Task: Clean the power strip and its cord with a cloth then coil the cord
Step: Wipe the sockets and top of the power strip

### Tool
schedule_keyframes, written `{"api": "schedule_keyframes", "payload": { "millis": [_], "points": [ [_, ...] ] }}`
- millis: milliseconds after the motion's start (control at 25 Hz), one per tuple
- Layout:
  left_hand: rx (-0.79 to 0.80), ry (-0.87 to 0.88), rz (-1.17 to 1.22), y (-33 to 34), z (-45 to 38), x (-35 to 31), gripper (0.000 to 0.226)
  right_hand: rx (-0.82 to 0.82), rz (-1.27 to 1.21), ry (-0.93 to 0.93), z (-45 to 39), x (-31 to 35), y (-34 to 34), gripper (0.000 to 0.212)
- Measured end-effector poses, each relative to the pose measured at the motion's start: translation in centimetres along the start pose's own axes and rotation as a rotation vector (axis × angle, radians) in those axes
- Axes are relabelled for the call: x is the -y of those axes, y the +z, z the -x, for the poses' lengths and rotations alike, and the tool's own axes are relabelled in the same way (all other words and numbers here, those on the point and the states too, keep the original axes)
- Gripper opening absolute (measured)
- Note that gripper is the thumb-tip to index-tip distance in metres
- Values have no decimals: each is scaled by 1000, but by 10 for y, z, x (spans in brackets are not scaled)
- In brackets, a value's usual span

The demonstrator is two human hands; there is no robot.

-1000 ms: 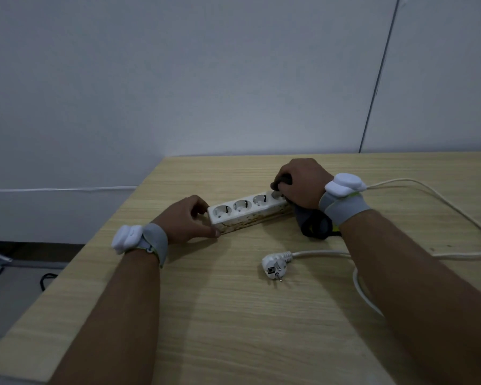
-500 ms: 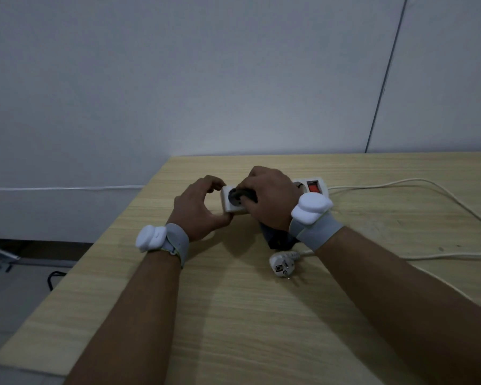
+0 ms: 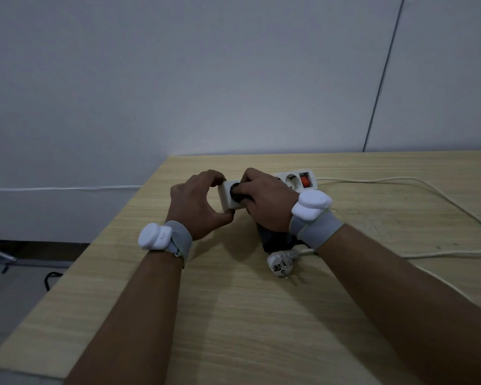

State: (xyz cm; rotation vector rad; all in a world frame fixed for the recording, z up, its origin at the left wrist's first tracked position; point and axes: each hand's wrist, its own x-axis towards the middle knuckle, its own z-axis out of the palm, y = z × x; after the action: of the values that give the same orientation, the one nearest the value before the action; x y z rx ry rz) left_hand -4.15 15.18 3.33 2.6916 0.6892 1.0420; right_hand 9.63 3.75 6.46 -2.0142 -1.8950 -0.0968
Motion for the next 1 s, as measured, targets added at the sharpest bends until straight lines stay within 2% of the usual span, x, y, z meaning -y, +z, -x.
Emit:
{"api": "schedule_keyframes", "payload": {
  "millis": [280, 480, 600, 720, 840, 920, 1000],
  "points": [
    [-15, 2, -29, 2, -1, -3, 53, 84, 233, 16, -1, 0, -12, 30],
    [-44, -4, 6, 3, -2, -8, 54, -67, 309, 56, 2, 1, -12, 25],
    [-60, -6, 0, 1, -2, -10, 54, -74, 296, 54, 4, 0, -11, 23],
    [-42, -2, -37, 1, -1, -9, 53, -2, 215, 80, 1, 6, -7, 22],
    [-12, -19, -16, 3, -1, -8, 53, 67, -31, 84, -2, -5, -19, 29],
    [-11, -36, 13, 3, -2, -10, 52, -23, -139, 92, 1, -17, -33, 27],
    [-12, -41, 41, 4, -3, -12, 51, -133, -138, 101, 4, -31, -43, 26]
  ]
}}
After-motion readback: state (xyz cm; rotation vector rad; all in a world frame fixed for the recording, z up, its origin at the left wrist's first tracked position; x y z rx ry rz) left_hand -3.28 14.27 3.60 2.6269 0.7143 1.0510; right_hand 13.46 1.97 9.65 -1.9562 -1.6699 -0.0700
